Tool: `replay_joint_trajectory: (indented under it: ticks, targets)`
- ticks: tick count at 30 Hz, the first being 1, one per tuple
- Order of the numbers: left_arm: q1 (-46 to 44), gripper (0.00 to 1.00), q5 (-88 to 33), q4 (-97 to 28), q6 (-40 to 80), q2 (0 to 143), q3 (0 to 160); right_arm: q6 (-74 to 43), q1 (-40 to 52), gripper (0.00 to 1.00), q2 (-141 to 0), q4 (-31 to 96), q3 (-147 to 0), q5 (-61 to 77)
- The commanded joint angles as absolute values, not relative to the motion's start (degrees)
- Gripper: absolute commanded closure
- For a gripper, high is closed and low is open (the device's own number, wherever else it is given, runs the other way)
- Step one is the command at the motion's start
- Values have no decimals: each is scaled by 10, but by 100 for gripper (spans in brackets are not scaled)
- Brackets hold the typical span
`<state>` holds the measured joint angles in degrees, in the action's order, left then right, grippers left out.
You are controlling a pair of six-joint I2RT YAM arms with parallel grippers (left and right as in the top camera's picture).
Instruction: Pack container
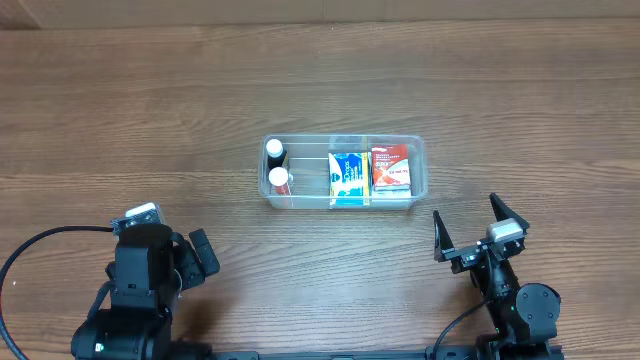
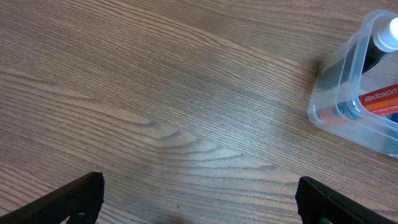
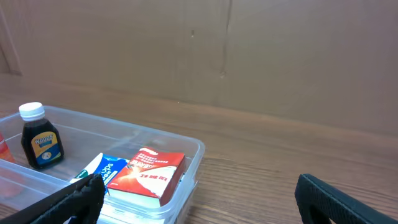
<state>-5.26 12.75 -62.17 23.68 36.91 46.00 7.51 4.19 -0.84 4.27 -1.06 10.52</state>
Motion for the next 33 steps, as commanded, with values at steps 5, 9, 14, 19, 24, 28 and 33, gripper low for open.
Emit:
replay_joint_trajectory:
  ticks: [5, 9, 14, 19, 24, 28, 33]
  targets:
    - [-53, 0, 139, -622, 244, 368, 459, 73, 44, 0, -2, 38, -5, 108]
    - [-53, 0, 140, -624, 244, 348, 453, 73, 44, 0, -2, 38, -5, 108]
    - [-52, 0, 167, -492, 197, 224, 305, 73, 44, 0, -2, 38, -5, 108]
    - [-52, 0, 128, -239, 104, 89, 131, 73, 44, 0, -2, 38, -5, 108]
    - [-36, 0, 23, -3, -35, 32, 23, 74, 44, 0, -2, 38, -5, 108]
    - [-2, 0, -18, -44, -31, 4, 2, 73, 44, 0, -2, 38, -5, 108]
    - [-6, 0, -15, -43, -34, 2, 2, 73, 44, 0, -2, 38, -5, 108]
